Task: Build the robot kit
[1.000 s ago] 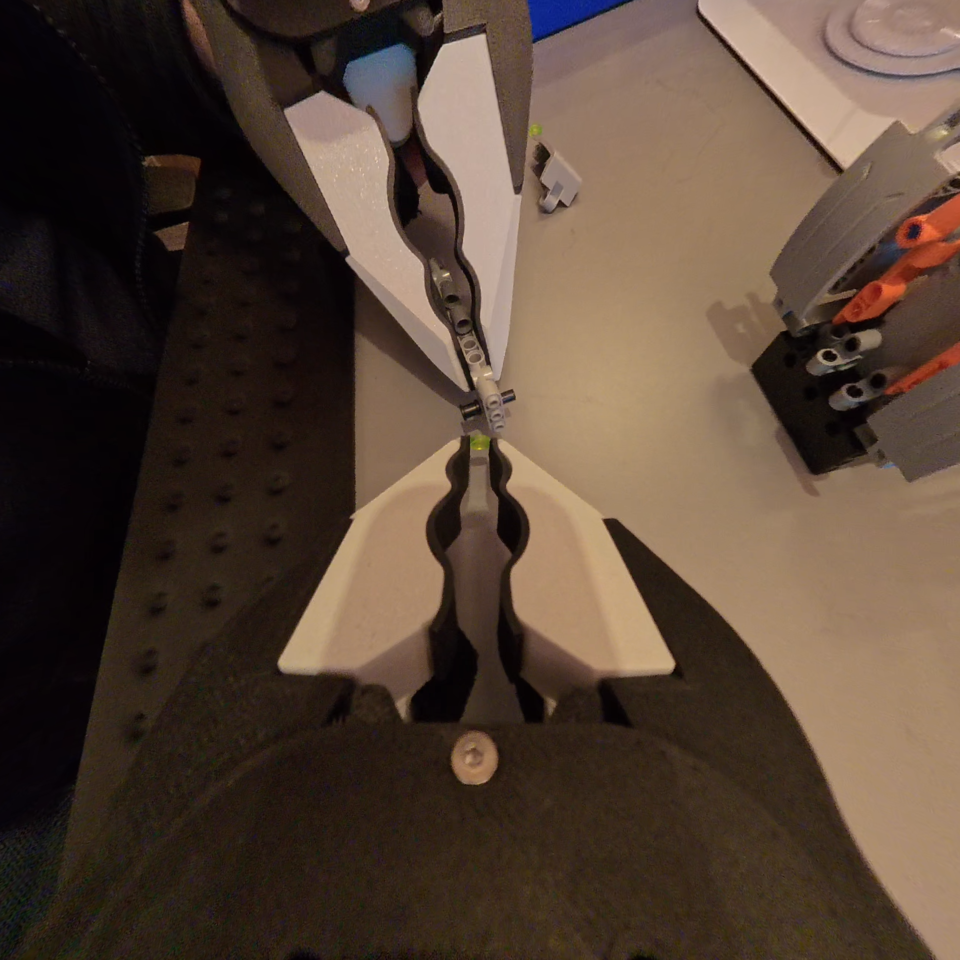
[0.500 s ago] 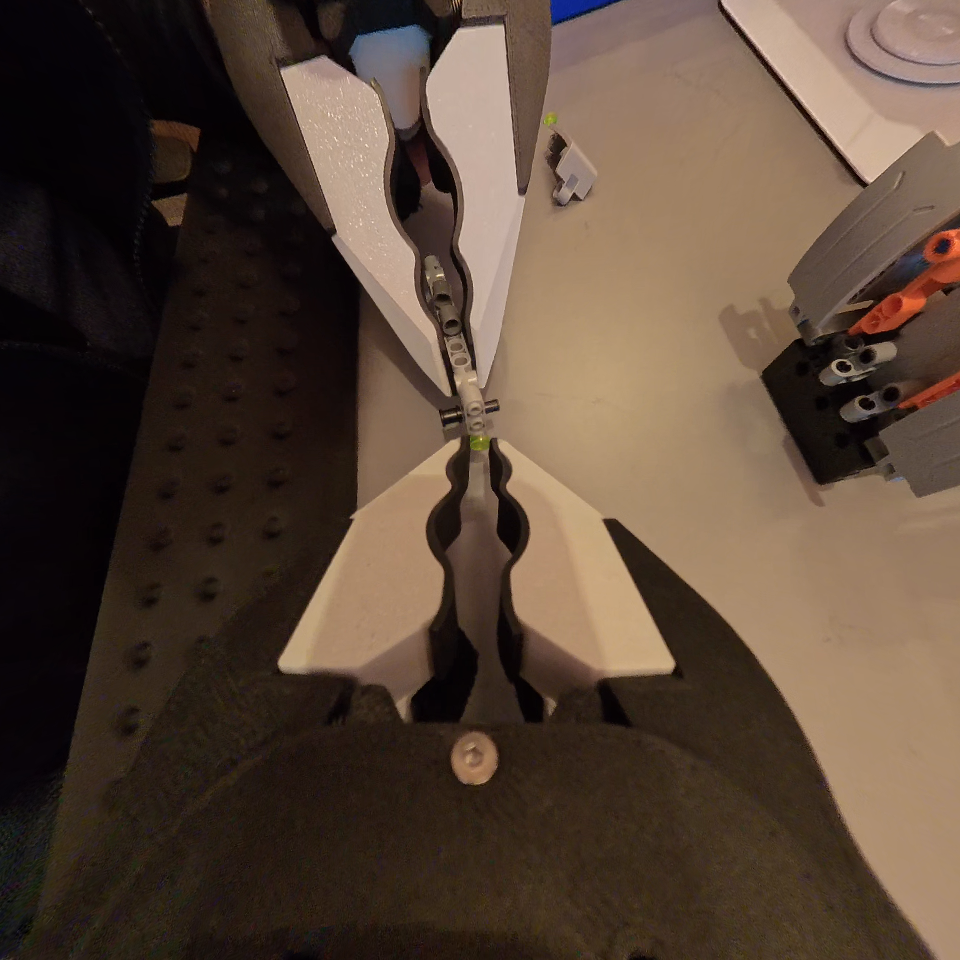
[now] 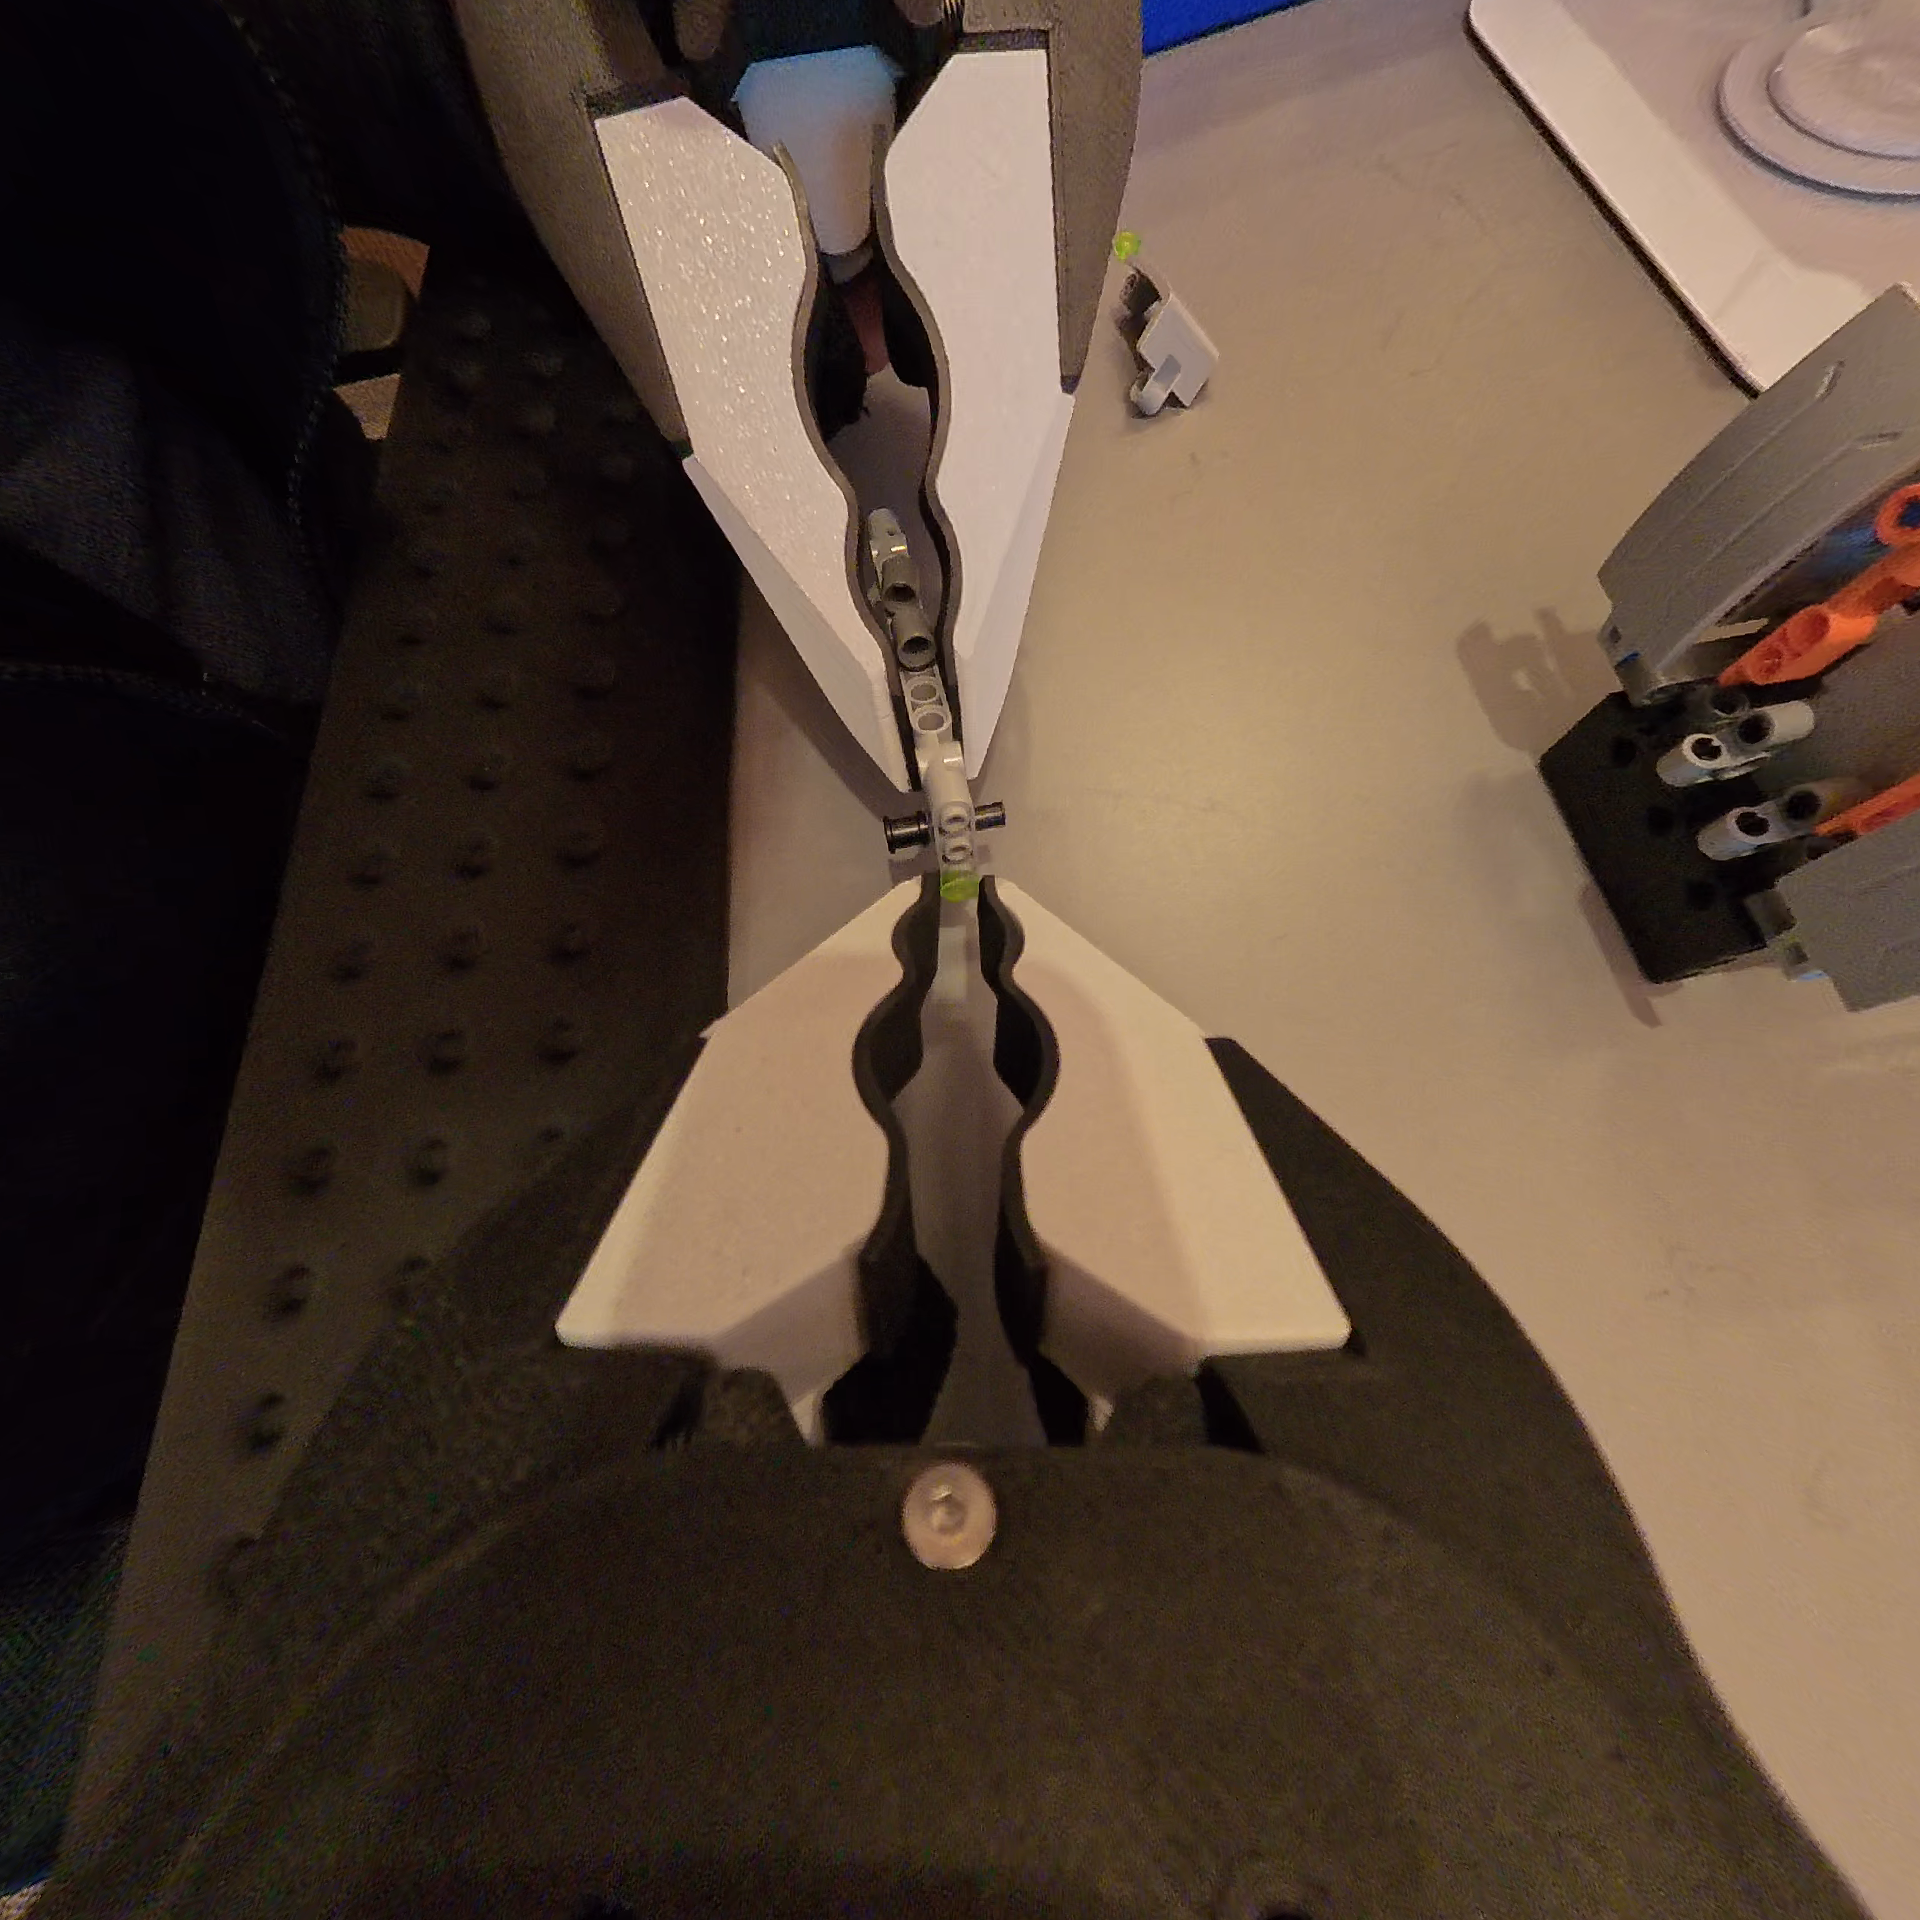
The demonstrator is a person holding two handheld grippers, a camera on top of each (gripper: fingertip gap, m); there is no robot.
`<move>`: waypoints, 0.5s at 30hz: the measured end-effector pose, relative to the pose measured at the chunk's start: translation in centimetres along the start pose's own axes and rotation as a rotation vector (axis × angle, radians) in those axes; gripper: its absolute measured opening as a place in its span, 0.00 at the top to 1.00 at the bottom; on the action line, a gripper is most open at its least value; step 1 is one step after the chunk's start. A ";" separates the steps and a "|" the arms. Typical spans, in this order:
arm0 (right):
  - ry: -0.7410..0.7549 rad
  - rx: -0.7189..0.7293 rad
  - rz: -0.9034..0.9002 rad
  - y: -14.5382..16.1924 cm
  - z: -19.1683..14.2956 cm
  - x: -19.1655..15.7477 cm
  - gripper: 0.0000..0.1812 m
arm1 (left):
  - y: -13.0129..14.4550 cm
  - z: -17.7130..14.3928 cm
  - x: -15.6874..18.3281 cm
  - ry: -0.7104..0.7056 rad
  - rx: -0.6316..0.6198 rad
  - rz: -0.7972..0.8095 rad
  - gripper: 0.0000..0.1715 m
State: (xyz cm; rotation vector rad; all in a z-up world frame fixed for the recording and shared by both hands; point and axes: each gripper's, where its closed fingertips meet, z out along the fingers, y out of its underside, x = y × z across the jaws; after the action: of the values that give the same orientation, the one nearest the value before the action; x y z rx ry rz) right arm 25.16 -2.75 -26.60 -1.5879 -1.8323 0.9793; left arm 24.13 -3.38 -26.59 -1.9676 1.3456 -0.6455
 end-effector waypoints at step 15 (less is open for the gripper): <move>-0.012 0.014 -0.091 -0.7 -0.5 -1.1 0.98 | -0.6 -0.7 0.9 0.055 0.028 0.056 0.97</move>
State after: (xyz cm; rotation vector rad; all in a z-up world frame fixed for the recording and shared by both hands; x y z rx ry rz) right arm 25.34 -3.72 -25.68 -1.4806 -1.8842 0.9600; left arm 24.34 -4.19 -25.65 -1.8958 1.4121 -0.6933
